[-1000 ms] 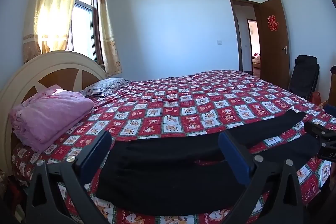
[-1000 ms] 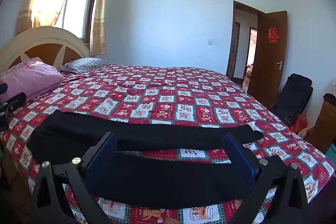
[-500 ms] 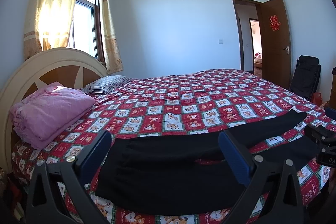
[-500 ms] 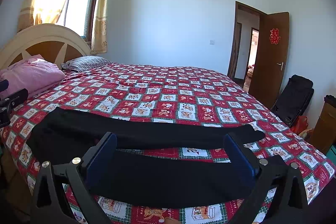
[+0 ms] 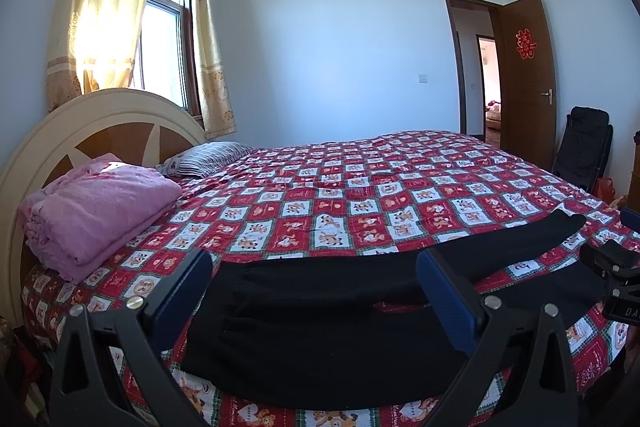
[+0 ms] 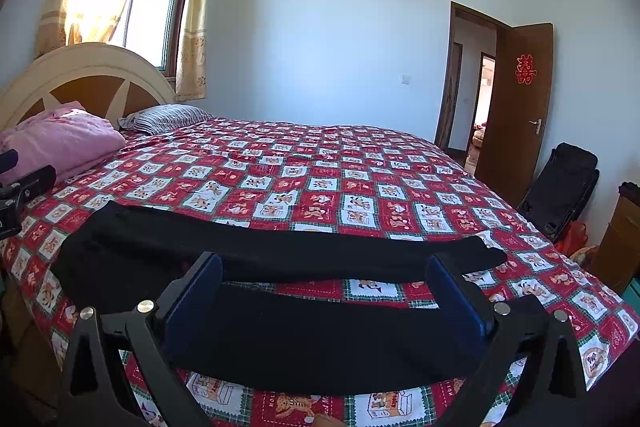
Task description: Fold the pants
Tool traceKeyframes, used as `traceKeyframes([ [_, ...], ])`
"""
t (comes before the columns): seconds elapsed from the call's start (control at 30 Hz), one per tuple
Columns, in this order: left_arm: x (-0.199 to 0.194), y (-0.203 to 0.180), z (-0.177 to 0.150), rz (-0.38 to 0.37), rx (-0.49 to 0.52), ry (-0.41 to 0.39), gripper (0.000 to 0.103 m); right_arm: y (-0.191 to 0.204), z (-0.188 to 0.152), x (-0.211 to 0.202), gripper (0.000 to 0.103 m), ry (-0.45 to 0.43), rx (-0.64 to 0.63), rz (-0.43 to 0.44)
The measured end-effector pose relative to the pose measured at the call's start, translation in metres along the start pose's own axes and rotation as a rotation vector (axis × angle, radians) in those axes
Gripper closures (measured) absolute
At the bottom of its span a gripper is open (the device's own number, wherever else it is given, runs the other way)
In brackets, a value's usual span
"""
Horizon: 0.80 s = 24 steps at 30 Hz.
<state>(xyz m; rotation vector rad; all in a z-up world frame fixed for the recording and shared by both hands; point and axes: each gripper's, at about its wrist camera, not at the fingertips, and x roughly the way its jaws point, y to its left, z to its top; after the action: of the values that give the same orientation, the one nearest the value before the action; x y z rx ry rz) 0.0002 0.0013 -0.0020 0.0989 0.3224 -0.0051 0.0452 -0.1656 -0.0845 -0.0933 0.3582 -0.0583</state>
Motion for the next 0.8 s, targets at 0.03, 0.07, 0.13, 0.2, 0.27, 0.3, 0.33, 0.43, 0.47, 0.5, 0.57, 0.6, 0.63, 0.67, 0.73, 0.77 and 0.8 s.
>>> traceKeyframes([
  [0.03, 0.0002, 0.0, -0.0002, -0.001, 0.0, 0.001, 0.0, 0.0004, 0.0001, 0.0001, 0.001, 0.001, 0.0, -0.001],
  [0.07, -0.0001, 0.0003, -0.0005, 0.001, 0.0, 0.001, 0.0, 0.0004, -0.0001, 0.0, 0.001, 0.001, 0.001, 0.0],
  [0.13, 0.0003, 0.0005, -0.0012, 0.0, 0.0, 0.003, 0.0, 0.0011, -0.0005, -0.0003, 0.001, 0.002, 0.004, -0.001],
  [0.2, 0.001, 0.0008, -0.0021, 0.001, -0.001, 0.005, 0.0, 0.0017, -0.0002, -0.0003, 0.001, 0.004, 0.005, -0.001],
  [0.27, 0.0014, 0.0006, -0.0024, 0.001, -0.001, 0.006, 0.0, 0.0021, -0.0004, -0.0003, 0.001, 0.004, 0.004, -0.002],
  [0.3, 0.0016, 0.0008, -0.0027, 0.002, -0.001, 0.006, 0.0, 0.0015, -0.0005, 0.0001, 0.001, 0.005, 0.004, -0.001],
  [0.33, 0.0015, 0.0005, -0.0027, 0.002, -0.002, 0.007, 0.0, 0.0022, -0.0008, -0.0001, 0.001, 0.005, 0.003, 0.0],
  [0.43, 0.0026, 0.001, -0.0029, 0.003, -0.004, 0.01, 0.0, 0.0006, -0.0007, 0.0001, 0.001, 0.006, 0.0, 0.0],
  [0.47, 0.0028, 0.0012, -0.0032, 0.003, -0.004, 0.01, 0.0, 0.0006, -0.001, -0.0001, 0.001, 0.006, 0.0, -0.001],
  [0.5, 0.0028, 0.0012, -0.0031, 0.003, -0.004, 0.011, 0.0, 0.0006, -0.001, 0.0, 0.001, 0.006, 0.001, 0.0],
  [0.57, 0.0026, 0.0012, -0.0032, 0.002, -0.004, 0.009, 0.0, 0.001, -0.0011, -0.0002, 0.001, 0.007, 0.001, -0.001],
  [0.6, 0.0027, 0.0013, -0.0033, 0.003, -0.003, 0.01, 0.0, 0.001, -0.0011, -0.0001, 0.001, 0.006, 0.0, -0.001],
  [0.63, 0.0026, 0.0014, -0.0032, 0.002, -0.004, 0.01, 0.0, 0.0012, -0.0014, -0.0006, 0.001, 0.005, 0.001, -0.002],
  [0.67, 0.0026, 0.0015, -0.0032, 0.001, -0.004, 0.01, 0.0, 0.0012, -0.0014, -0.0004, 0.001, 0.006, 0.001, -0.002],
  [0.73, 0.0026, 0.0013, -0.0032, 0.002, -0.003, 0.01, 0.0, 0.0012, -0.0006, 0.0007, 0.001, 0.007, 0.002, -0.001],
  [0.77, 0.0026, 0.0014, -0.0032, 0.002, -0.003, 0.01, 0.0, 0.0015, -0.0008, 0.0006, 0.001, 0.007, 0.001, -0.002],
  [0.8, 0.0028, 0.0016, -0.0035, 0.002, -0.003, 0.01, 0.0, 0.0017, -0.001, 0.0005, 0.001, 0.007, 0.001, -0.003],
])
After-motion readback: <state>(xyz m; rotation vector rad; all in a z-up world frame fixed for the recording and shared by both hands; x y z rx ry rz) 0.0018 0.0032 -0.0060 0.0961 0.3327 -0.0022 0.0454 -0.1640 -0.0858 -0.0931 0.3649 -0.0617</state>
